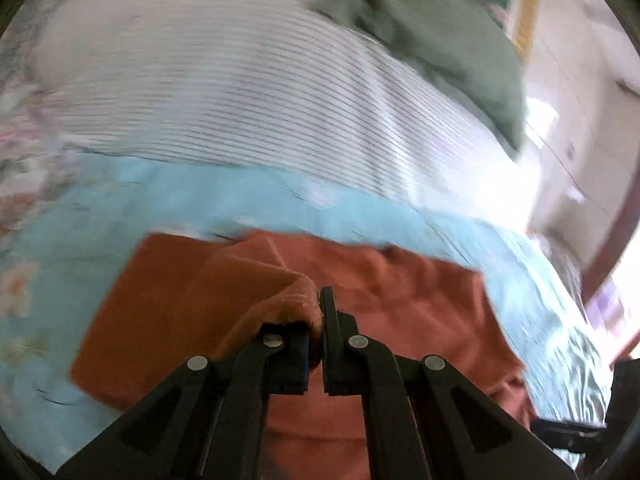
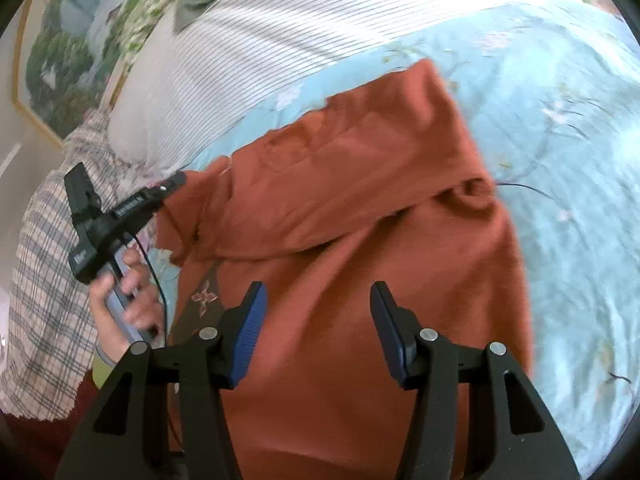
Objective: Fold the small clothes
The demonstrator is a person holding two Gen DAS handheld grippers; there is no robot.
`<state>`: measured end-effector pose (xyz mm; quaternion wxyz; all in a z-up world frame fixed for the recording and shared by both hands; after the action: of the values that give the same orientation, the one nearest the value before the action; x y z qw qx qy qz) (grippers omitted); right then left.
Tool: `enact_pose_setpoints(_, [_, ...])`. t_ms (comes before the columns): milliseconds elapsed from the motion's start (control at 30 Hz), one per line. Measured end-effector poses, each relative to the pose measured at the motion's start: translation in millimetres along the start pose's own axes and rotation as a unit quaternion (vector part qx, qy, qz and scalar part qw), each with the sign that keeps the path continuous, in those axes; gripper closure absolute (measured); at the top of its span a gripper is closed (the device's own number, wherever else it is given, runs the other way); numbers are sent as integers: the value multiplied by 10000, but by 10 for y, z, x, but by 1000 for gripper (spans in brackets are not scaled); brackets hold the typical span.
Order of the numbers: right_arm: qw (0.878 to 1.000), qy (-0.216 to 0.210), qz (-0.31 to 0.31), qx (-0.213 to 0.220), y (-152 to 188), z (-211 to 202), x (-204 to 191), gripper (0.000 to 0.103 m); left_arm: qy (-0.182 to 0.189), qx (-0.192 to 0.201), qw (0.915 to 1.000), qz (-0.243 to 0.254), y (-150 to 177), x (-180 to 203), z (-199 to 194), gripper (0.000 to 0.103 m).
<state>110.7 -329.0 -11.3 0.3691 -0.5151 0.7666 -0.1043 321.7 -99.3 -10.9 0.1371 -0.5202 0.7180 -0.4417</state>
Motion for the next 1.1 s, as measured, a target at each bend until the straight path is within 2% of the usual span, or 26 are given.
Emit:
enact_pose_setpoints(33, [10000, 17, 54, 25, -1, -28, 47, 48, 54, -139, 9997, 184, 96, 240, 96, 101])
enact_pose_setpoints(133, [9996, 84, 227, 137, -9, -136, 187, 48, 82, -525, 9971, 546, 324, 633, 445, 100])
enact_pose_setpoints(267, [9991, 149, 312, 242, -37, -229, 291, 48, 50, -1099, 9899, 899, 622, 901, 906, 98])
enact_pose_setpoints(367, [9989, 168, 321, 281, -65, -252, 298, 48, 67, -1442, 9852, 926, 813, 893, 1056, 82])
enact_pose_setpoints(400, [9990, 164, 296, 286, -74, -245, 276, 47, 145, -1465, 9851, 889, 864, 890, 1010, 71])
enact_pose_setpoints(433, [9992, 147, 252, 284, -90, -225, 246, 46, 190, -1483, 9850, 863, 899, 889, 955, 53])
enact_pose_setpoints(500, [9995, 118, 151, 263, -114, -168, 177, 45, 196, -1421, 9859, 864, 939, 852, 807, 42])
enact_pose_setpoints(700, [9985, -31, -541, -52, -163, 248, -247, 45, 125, -1272, 9887, 789, 1110, 453, 152, 42])
enact_pose_setpoints(800, [9931, 82, -1144, -232, -198, 542, -482, 45, -308, -1126, 9919, 507, 1097, 30, -115, 42])
enact_pose_setpoints(900, [9799, 291, -1935, -381, -253, 836, -750, 45, -1030, -920, 9903, 174, 1030, -464, -292, 42])
enact_pose_setpoints(967, [9606, 491, -2701, -436, -262, 1040, -945, 45, -1403, -900, 9860, -6, 1015, -757, -311, 42])
enact_pose_setpoints(1000, [9495, 607, -3048, -427, -258, 1114, -1007, 45, -1527, -923, 9839, -75, 1021, -865, -302, 42])
enact_pose_setpoints(1100, [8966, 1083, -4280, -332, -217, 1349, -1195, 45, -1942, -975, 9760, -159, 1060, -1127, -243, 42])
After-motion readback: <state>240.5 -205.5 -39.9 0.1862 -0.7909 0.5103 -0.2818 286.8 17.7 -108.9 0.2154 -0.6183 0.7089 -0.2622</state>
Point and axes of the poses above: each gripper's, at about its wrist camera, not at the fingertips, and z roughly the way its jaws point, x to its right, y to its underside, the point moved 6 cm from there along z, roughly the way its jaws point
